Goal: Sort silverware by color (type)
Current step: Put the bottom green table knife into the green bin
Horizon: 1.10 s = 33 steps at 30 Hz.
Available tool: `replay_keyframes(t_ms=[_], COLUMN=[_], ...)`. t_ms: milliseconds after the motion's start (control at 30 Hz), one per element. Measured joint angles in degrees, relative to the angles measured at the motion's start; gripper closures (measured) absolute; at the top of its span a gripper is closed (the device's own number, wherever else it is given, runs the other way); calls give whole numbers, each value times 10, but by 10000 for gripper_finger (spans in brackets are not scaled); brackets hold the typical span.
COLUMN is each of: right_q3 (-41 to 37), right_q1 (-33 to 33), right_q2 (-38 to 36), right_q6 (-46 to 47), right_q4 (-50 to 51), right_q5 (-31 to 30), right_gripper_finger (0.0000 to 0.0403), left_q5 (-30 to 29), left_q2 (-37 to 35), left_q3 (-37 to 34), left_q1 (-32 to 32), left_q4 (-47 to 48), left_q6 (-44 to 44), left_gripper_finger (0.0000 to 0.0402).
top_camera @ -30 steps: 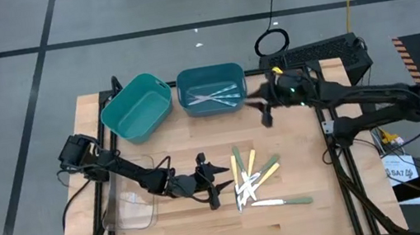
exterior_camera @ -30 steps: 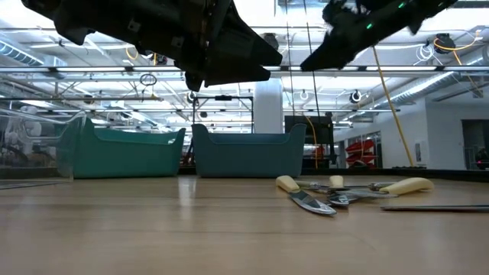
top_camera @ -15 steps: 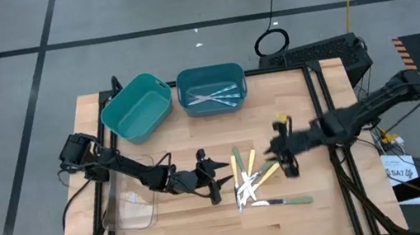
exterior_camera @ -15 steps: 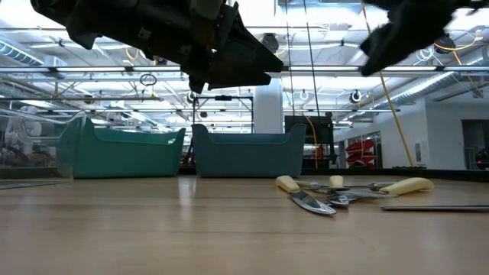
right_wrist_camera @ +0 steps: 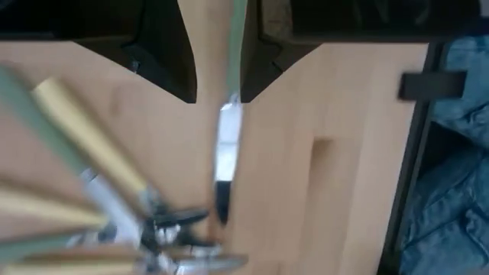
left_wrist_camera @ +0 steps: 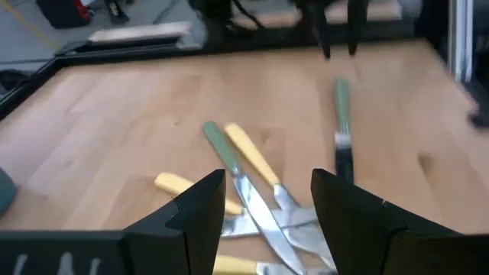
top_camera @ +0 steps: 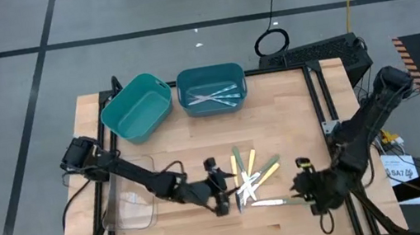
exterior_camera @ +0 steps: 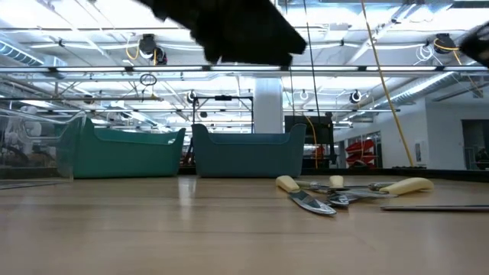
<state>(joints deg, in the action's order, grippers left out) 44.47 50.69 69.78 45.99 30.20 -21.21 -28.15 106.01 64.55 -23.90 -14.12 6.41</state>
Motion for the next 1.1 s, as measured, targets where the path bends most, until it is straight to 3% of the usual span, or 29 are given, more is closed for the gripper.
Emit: replay_keyframes(t_ms=[333,533,833,1100], right_q3=[0,0,0,2], right_q1=[83,114,138,138], right_q2=[104,131,184,201], right_q6=[128,177,217,221], right_q4=[0,1,17,24], right_q5=[4,5,8,14], right_gripper_finger=[303,272,204,217], left_q5=[-2,18,48,57], left_q2=[179,272,388,427], left_q3=[272,407,571,636], left_q1=[-18,-11,-7,2], left_q4=[192,258,357,435], left_q6=[-58,-57,-51,-33], left_gripper_finger=[199,199,199,199])
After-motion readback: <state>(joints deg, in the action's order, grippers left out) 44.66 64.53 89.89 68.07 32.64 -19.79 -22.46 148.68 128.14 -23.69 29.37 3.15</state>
